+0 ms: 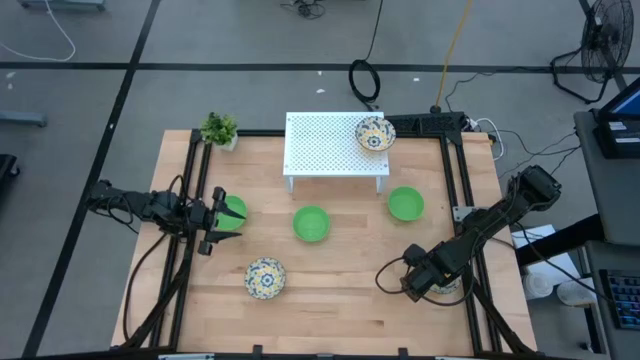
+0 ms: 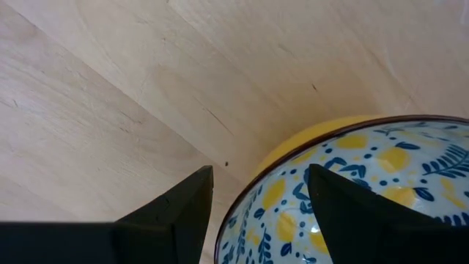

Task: Pick & Place Mini bowls
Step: Stack the right blue and yellow patterned bowl on top of the blue and yellow patterned bowl on the shelf

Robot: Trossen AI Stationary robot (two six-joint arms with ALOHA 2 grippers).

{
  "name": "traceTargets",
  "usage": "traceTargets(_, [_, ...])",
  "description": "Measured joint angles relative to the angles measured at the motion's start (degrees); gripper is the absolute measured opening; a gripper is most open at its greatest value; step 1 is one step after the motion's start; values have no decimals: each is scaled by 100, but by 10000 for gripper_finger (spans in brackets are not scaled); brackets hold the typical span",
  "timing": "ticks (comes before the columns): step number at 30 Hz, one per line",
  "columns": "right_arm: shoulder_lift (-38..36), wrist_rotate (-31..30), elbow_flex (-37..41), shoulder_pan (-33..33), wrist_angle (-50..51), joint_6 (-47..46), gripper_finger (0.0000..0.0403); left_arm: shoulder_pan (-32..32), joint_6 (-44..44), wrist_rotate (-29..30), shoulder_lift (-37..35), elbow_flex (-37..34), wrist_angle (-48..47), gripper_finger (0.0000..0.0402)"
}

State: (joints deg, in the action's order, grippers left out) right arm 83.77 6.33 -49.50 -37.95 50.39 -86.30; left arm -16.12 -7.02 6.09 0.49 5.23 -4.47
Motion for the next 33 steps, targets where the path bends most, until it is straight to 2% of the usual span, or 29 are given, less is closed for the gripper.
traceTargets(17, [0,-10,0,7,-7,44,210,2,-1,0,0,0,0,212])
traceTargets(33, [0,-36,0,7,-238,698,210,1,1,1,0,1,-1,212])
